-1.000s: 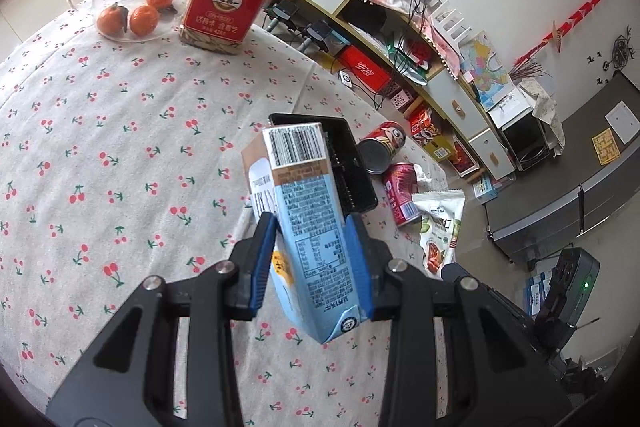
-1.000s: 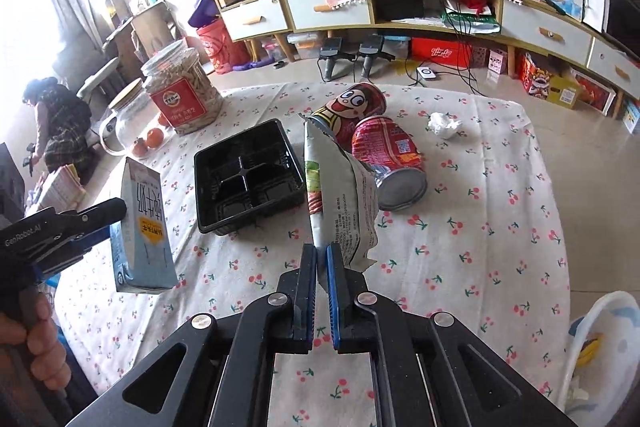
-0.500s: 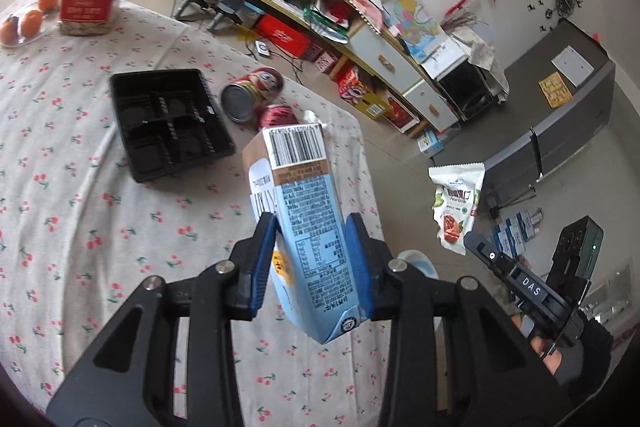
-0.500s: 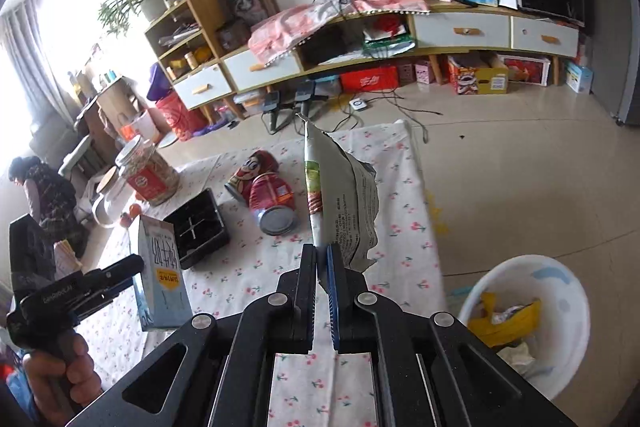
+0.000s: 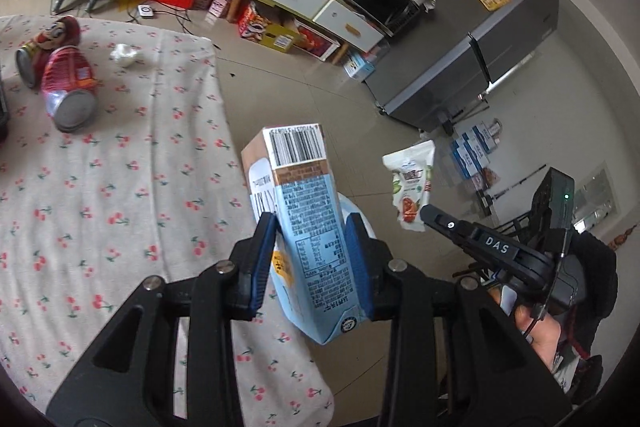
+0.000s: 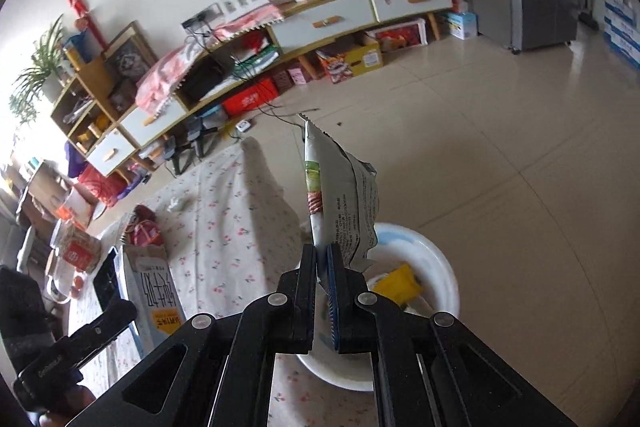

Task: Collect trash
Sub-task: 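Carry the carton and bag over the basin while the right tool opens to drop the bag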

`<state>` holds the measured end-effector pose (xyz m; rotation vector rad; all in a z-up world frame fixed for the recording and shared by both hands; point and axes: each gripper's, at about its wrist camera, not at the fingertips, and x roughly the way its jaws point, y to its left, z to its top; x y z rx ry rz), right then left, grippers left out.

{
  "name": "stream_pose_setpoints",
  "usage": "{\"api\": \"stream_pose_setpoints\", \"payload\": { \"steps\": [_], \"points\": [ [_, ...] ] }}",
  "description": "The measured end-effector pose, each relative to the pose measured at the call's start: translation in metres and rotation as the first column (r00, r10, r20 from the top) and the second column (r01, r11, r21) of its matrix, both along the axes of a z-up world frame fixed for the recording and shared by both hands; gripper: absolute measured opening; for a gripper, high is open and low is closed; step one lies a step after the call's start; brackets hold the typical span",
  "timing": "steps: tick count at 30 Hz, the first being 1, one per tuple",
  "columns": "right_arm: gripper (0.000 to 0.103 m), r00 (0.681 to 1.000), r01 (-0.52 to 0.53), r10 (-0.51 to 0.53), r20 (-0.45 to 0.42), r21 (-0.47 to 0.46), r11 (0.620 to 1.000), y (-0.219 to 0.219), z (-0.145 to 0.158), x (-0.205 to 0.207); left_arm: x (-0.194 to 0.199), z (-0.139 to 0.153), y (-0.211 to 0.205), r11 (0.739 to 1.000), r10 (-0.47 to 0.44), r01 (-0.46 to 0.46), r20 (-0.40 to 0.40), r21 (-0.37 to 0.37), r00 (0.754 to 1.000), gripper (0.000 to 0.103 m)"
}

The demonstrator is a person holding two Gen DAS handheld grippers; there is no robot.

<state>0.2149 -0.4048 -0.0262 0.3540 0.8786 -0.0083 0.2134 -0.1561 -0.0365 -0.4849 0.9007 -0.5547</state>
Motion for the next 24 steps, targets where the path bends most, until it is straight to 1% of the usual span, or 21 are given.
{"api": "stream_pose_setpoints", "payload": {
  "steps": [3, 6, 11, 13, 15, 18, 21, 24],
  "points": [
    [0.006, 0.995, 0.000, -0.001, -0.102, -0.011, 1.000, -0.009, -0.024, 0.002, 0.002, -0.004, -0.032, 0.997, -0.065, 0.065, 0.007, 0.037, 0.998, 0.038],
    [0.006, 0.982, -0.014, 0.007, -0.187, -0.036, 0.999, -0.008, -0.046, 0.003, 0.008, -0.012, -0.057, 0.991, -0.108, 0.107, -0.001, 0.078, 0.994, 0.038],
    [0.008, 0.961, -0.010, -0.007, -0.276, -0.061, 0.998, -0.017, -0.066, 0.008, 0.018, -0.025, -0.077, 0.983, -0.141, 0.143, -0.022, 0.112, 0.990, 0.038],
    [0.013, 0.950, 0.010, -0.037, -0.311, -0.088, 0.996, -0.019, -0.072, 0.011, 0.021, -0.031, -0.081, 0.980, -0.149, 0.152, -0.036, 0.125, 0.988, 0.038],
    [0.013, 0.951, 0.036, -0.068, -0.301, -0.111, 0.993, -0.022, -0.069, 0.012, 0.024, -0.035, -0.084, 0.978, -0.153, 0.158, -0.043, 0.139, 0.987, 0.038],
    [0.015, 0.961, 0.057, -0.080, -0.266, -0.092, 0.994, -0.026, -0.062, 0.010, 0.025, -0.040, -0.089, 0.974, -0.160, 0.166, -0.053, 0.155, 0.986, 0.038],
    [0.016, 0.963, 0.059, -0.083, -0.255, -0.101, 0.993, -0.027, -0.059, 0.008, 0.026, -0.044, -0.097, 0.967, -0.174, 0.182, -0.058, 0.177, 0.983, 0.038],
    [0.016, 0.966, 0.072, -0.092, -0.243, -0.089, 0.993, -0.030, -0.056, 0.008, 0.025, -0.047, -0.110, 0.954, -0.181, 0.188, -0.052, 0.236, 0.982, 0.038]
  ]
}}
